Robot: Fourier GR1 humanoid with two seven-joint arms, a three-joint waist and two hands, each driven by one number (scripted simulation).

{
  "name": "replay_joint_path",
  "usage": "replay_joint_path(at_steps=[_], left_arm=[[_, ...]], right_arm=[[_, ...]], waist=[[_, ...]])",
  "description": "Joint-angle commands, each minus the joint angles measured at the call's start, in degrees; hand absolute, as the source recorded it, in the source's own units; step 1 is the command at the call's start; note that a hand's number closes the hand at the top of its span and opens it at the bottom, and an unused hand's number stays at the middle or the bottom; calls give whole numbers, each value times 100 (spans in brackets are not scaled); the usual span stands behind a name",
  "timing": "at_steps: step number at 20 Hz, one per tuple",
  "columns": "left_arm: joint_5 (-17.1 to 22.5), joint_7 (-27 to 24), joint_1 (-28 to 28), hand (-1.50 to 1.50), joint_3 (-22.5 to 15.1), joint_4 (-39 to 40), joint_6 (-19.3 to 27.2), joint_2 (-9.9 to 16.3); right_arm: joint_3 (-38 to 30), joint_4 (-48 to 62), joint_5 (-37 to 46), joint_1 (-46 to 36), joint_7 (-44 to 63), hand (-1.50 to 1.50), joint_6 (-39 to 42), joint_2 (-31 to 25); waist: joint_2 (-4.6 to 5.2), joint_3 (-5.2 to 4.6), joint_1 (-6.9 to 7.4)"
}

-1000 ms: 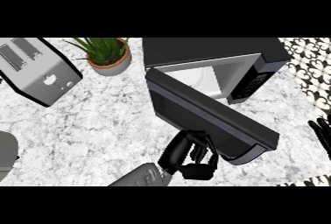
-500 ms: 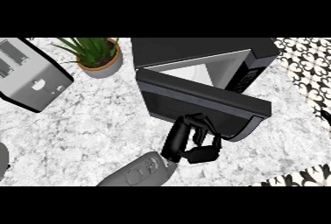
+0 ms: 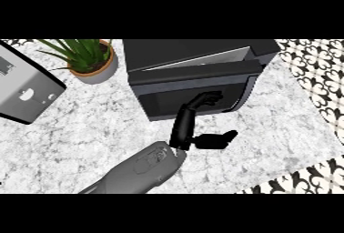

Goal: Pick up the milk, place it into the microwave and close the microwave

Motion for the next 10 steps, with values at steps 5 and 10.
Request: replay_joint_path(at_steps=[5, 10], left_arm=[[664, -169, -510, -150, 515, 214, 446, 1], [926, -315, -599, -150, 597, 275, 462, 1]], right_arm=[[-511, -46, 601, -466, -148, 150, -350, -511], [-464, 15, 765, -653, -209, 150, -420, -535]], waist=[[94, -4, -147], [197, 10, -62]])
